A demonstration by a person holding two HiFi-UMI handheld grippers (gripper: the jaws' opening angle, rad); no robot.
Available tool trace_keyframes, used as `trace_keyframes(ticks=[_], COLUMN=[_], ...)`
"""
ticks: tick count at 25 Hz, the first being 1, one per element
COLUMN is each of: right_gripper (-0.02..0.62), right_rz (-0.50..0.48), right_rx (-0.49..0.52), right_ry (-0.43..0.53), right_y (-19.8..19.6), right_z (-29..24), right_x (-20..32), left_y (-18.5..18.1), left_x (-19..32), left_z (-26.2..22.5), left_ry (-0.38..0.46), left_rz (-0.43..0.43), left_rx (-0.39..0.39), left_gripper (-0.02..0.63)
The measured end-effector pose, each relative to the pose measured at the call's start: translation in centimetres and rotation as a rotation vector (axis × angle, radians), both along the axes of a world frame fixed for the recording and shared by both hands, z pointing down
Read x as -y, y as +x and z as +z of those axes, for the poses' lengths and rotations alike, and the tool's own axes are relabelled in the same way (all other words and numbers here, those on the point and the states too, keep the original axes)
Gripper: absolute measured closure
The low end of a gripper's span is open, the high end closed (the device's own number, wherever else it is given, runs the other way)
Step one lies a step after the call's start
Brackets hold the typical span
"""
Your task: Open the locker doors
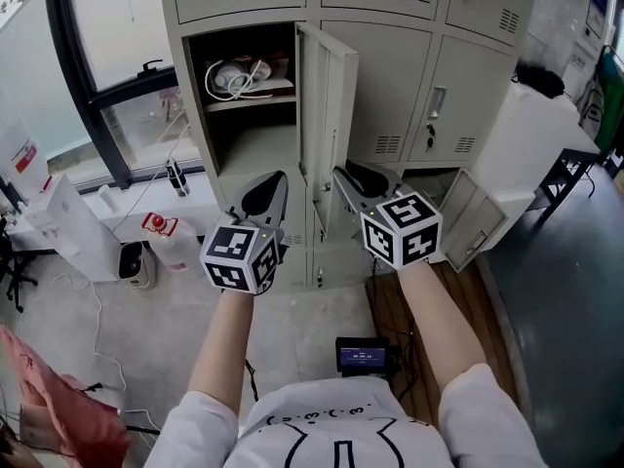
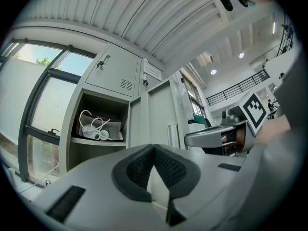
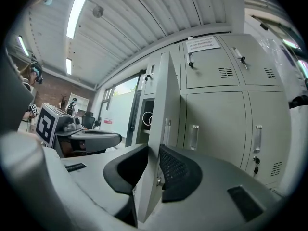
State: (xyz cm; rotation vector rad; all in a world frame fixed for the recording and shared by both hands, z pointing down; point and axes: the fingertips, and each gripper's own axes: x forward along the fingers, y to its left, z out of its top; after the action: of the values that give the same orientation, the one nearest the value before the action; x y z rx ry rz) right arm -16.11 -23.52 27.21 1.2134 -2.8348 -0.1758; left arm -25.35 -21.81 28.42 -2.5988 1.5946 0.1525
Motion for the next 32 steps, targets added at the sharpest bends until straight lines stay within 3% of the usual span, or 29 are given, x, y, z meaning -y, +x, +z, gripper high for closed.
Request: trace_keyframes(ticks=[10, 21, 26, 32], right_gripper=[0.503, 0.503, 0.524, 0.526], right_rz=[0.115, 0.226, 0.267, 0.329], right_rx=[0.029, 0.046, 0.056, 0.053], right_ry=[0.003, 0.049, 0.064, 0.094], right_y=[0.2, 2.1, 3.5, 6.0], right_z=[-0.5, -2.7, -3.6, -5.3], right_x=[-1.2, -3.4, -4.7, -5.7], left_y=[1.1, 4.7, 7.7, 11.9], left_x=[-1.9, -4.0, -5.3, -6.6], left_z=[-2.0, -3.5, -4.7, -5.9], left_ry=[0.034, 0.054, 0.062, 0.086], left_rz=[0.130, 0.293, 0.381, 0.500], left_rx=[-0.016, -0.011, -0.031, 0.015], left_gripper=[0.600, 0.601, 0.601, 0.601])
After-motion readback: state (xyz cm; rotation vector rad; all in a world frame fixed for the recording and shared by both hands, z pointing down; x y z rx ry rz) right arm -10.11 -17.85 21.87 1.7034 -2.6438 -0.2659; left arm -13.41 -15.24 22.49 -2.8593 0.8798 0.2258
